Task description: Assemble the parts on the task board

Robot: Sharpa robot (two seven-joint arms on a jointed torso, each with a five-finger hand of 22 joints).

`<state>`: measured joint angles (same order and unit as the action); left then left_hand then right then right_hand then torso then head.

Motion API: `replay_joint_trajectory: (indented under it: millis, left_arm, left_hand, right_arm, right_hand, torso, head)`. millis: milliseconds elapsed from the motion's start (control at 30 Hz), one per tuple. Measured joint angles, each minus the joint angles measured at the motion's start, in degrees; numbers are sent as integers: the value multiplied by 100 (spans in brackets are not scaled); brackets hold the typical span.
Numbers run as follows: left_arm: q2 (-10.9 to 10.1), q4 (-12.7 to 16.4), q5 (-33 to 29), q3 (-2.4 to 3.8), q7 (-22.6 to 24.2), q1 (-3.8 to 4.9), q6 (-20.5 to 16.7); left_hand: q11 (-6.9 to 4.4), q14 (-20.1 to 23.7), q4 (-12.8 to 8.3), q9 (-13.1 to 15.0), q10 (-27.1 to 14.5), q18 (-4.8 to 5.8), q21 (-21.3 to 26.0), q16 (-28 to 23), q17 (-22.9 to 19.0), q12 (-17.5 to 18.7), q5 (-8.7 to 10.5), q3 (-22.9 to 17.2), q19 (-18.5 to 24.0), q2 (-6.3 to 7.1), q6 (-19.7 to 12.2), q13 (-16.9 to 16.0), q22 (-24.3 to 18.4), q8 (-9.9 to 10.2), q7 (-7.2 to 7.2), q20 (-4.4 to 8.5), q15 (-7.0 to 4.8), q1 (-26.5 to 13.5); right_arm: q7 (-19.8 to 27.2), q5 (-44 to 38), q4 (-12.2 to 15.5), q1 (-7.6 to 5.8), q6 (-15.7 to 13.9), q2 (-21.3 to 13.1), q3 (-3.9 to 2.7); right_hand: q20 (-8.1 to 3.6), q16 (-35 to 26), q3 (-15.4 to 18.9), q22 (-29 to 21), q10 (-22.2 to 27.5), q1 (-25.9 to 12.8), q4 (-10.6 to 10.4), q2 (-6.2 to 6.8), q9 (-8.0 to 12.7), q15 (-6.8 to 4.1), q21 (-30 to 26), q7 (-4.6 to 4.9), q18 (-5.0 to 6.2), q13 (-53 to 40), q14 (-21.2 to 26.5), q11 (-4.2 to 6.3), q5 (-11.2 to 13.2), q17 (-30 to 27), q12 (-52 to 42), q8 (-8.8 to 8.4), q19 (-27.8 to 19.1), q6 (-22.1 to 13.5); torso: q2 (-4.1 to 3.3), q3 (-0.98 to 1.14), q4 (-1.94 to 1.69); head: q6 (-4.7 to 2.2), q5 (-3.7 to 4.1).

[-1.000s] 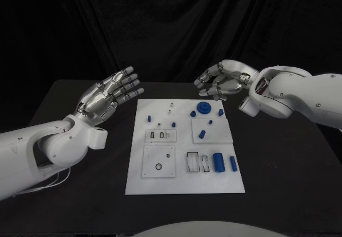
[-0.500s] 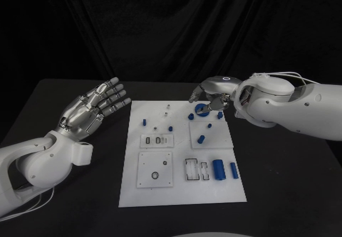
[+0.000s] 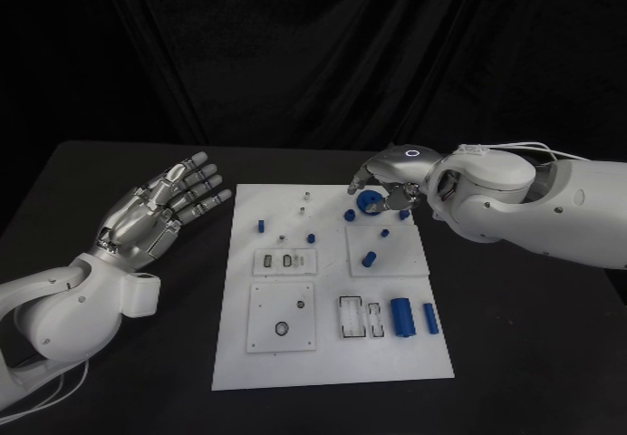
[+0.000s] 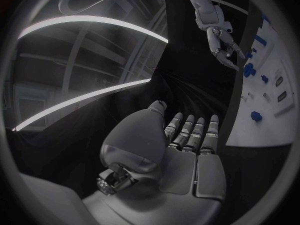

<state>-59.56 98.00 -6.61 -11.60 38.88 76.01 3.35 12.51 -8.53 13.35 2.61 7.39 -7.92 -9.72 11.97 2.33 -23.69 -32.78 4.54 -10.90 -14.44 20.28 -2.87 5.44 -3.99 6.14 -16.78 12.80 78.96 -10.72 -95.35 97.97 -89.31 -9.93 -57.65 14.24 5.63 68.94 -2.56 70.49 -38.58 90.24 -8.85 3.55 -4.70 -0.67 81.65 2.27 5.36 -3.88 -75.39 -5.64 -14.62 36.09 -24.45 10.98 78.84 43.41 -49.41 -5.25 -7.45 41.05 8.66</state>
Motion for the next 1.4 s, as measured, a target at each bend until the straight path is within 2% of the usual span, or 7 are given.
replay_joint_trajectory:
  millis: [167,400,533,767,900,1233,1400]
  left_arm:
    - [18,-8,-21,-1,0,0,2]
    - [28,-31,-37,-2,1,0,7]
    - [41,-43,-42,-4,1,0,13]
    - [67,-63,-47,-6,1,0,33]
    - [73,-71,-49,-9,2,0,45]
    - [100,-72,-53,-15,2,0,75]
    - [120,-80,-54,-16,2,0,94]
  left_hand:
    - [0,0,-9,0,0,-1,10,0,0,0,-14,-9,38,-10,0,0,-11,0,0,25,0,10]
    - [0,0,-24,0,0,-1,23,0,-1,0,-29,-24,53,-21,0,0,-11,0,0,10,0,21]
    - [0,0,-34,-1,0,-2,23,0,-1,1,-29,-34,53,-21,0,1,-11,0,0,10,0,21]
    - [0,16,-41,-1,0,-2,23,0,-1,1,-66,-48,55,-21,13,1,-17,0,13,13,15,21]
    - [0,16,-55,6,0,-2,23,0,-1,1,-66,-88,74,-21,41,1,-17,0,41,31,15,21]
    - [19,16,-64,6,20,-2,23,0,-2,1,-86,-97,73,-35,40,1,-17,0,41,31,15,34]
    - [41,15,-70,5,-2,-3,23,0,-2,1,-86,-103,73,-44,40,1,-17,0,41,31,14,43]
  right_arm:
    - [-3,-60,-83,13,-16,31,0]
    - [30,-106,-174,78,-96,79,-1]
    - [60,-119,-222,135,-144,118,-1]
    - [110,-132,-284,209,-216,147,0]
    - [145,-136,-316,229,-273,174,1]
    - [206,-142,-418,297,-396,244,0]
    - [239,-144,-468,352,-438,290,-1]
  right_hand:
    - [0,-23,-47,9,-3,0,-16,0,-8,22,0,-20,0,-12,22,-3,-24,-2,0,0,0,21]
    - [0,-23,-78,17,-42,0,-16,0,-9,22,0,11,1,-12,22,-42,-48,48,0,-1,0,52]
    - [32,-46,-78,-14,-42,0,-16,0,-9,22,-24,11,0,-12,22,-42,-47,-34,0,-30,-32,52]
    - [32,-46,-130,9,-115,0,-16,0,-11,22,-24,63,1,-18,22,-71,-68,13,0,-62,-32,61]
    - [32,-45,-154,30,-165,0,-3,0,-20,22,-24,101,1,-18,22,-79,-68,43,0,-62,-32,100]
    - [32,-45,-189,17,-211,0,-1,0,-21,43,-24,106,1,-17,1,-84,-68,88,0,-62,-32,105]
    - [31,79,-265,57,-363,0,8,0,-41,73,-24,185,2,-17,-92,-93,-67,328,0,-61,-32,184]
  torso:
    - [-11,-14,-8]
    - [-7,-25,-3]
    - [1,-27,-2]
    - [15,-31,-3]
    - [24,-34,-2]
    - [35,-42,1]
    - [46,-43,-9]
  head:
    - [41,5]
    - [221,-178]
    - [289,-230]
    - [325,-225]
    - [332,-262]
    - [332,-280]
    - [358,-271]
